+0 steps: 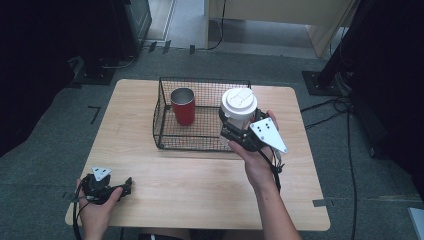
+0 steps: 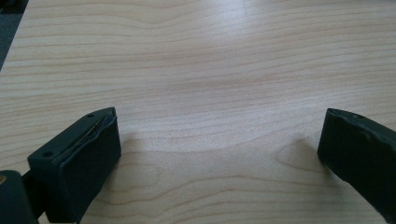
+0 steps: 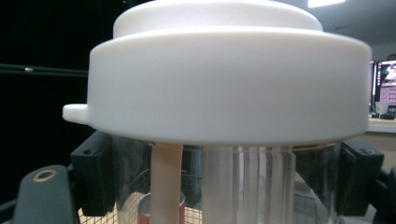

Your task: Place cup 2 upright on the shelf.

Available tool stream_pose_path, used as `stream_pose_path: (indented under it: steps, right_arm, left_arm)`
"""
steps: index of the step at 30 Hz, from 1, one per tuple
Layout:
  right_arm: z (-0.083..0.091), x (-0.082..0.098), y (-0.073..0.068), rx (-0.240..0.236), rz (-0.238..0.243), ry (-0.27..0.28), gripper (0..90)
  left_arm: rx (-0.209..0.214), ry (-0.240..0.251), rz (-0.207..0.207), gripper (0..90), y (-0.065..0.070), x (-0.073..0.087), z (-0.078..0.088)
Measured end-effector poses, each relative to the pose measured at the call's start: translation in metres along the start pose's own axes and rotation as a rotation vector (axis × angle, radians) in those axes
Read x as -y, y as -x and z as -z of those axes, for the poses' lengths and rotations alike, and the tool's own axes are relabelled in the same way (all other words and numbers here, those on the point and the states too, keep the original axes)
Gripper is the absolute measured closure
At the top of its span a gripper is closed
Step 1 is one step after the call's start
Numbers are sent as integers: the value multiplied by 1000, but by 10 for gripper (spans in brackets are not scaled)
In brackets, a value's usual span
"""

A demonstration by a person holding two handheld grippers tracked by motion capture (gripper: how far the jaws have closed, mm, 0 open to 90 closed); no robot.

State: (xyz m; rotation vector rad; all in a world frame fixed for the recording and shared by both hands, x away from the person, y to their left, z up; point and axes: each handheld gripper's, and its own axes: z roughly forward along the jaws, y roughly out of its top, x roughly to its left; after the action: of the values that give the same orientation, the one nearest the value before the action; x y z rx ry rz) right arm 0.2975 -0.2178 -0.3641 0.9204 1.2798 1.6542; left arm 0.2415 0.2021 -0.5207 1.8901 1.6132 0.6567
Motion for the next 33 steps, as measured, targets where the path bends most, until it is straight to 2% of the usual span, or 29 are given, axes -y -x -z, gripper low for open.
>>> stream_pose_path:
  steps: [2,9,17,22,27,31,33]
  right_arm:
    - [-7,1,1,-1,-9,-7,160]
    - [-34,6,8,17,5,-37,160]
    - [-64,19,17,32,1,-83,160]
    - [-82,30,20,18,-16,-114,160]
    - [-98,41,25,41,-25,-140,160]
    - [-109,55,31,51,-46,-163,160]
    - [-113,63,33,53,-42,-185,161]
  left_arm:
    - [0,0,0,1,0,0,0]
    - [0,0,0,1,0,0,0]
    - [0,-2,-2,1,0,0,0]
    - [0,-1,-1,1,0,0,0]
    - [0,-1,-2,1,0,0,0]
    - [0,-1,-2,1,0,0,0]
    - [0,-2,-2,1,0,0,0]
